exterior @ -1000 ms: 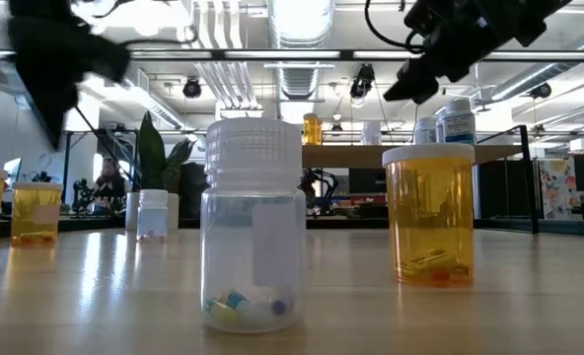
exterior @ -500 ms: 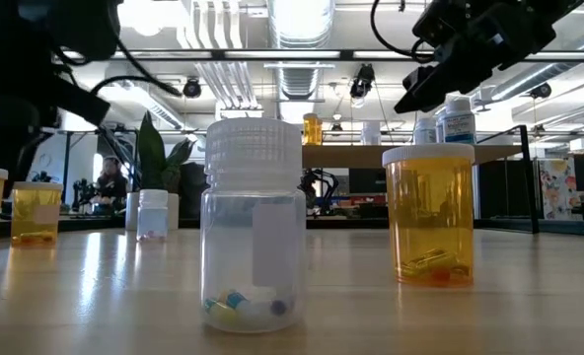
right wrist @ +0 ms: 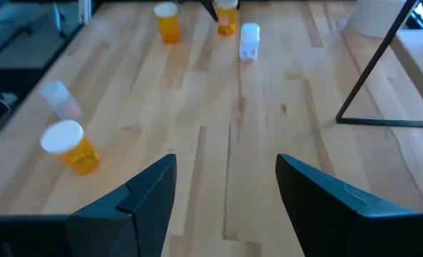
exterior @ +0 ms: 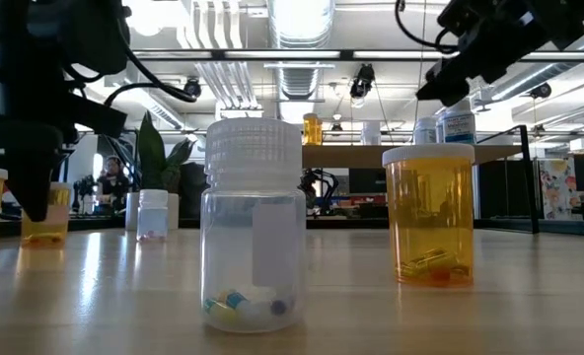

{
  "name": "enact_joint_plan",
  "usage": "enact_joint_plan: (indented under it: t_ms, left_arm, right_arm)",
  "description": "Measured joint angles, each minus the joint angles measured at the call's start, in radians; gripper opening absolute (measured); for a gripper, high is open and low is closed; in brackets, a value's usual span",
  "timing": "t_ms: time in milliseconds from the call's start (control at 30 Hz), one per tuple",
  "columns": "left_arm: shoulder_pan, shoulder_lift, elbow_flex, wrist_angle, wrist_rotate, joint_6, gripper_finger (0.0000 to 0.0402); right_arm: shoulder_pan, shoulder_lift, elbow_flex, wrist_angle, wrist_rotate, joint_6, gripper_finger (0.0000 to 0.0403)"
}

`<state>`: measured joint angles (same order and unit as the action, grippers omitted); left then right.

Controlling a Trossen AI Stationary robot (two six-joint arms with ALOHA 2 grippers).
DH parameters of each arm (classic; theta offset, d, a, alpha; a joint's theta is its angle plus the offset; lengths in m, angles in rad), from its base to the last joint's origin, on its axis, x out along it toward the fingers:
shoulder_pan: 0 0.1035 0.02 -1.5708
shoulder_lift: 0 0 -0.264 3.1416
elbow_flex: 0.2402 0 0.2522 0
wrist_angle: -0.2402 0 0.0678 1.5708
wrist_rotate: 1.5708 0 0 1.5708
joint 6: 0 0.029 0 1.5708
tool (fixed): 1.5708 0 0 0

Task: Pick and place medicine bottles onto shelf by color
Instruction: Put the big orange pill bottle on the shelf

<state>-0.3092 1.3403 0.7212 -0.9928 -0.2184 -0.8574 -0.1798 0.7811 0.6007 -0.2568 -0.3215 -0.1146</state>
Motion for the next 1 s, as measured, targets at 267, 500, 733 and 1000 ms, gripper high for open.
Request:
enact_joint_plan:
  t_ms: [267,500,733,1000]
  left_arm:
    - [0.0,0.001,0.065,0.016,0.006,0.023,0.0168]
    - [0.016,0.077,0.369,0.14,0.063,0.226,0.0168]
    - [0.122,0.436,0.789,0.162,0.088,0.57,0.0168]
    - [0.247,0.821,1.216,0.157,0.088,0.789,0.0168]
  right_arm:
    - [0.045,-0.111,-0.036,-0.031,0.0,0.123,0.0228]
    - [0.072,-0.123,-0.037,-0.14,0.008,0.222,0.0228]
    - [0.077,-0.117,-0.037,-0.17,0.011,0.281,0.0228]
    - [0.078,-0.119,-0.042,-0.405,0.206,0.419,0.0228]
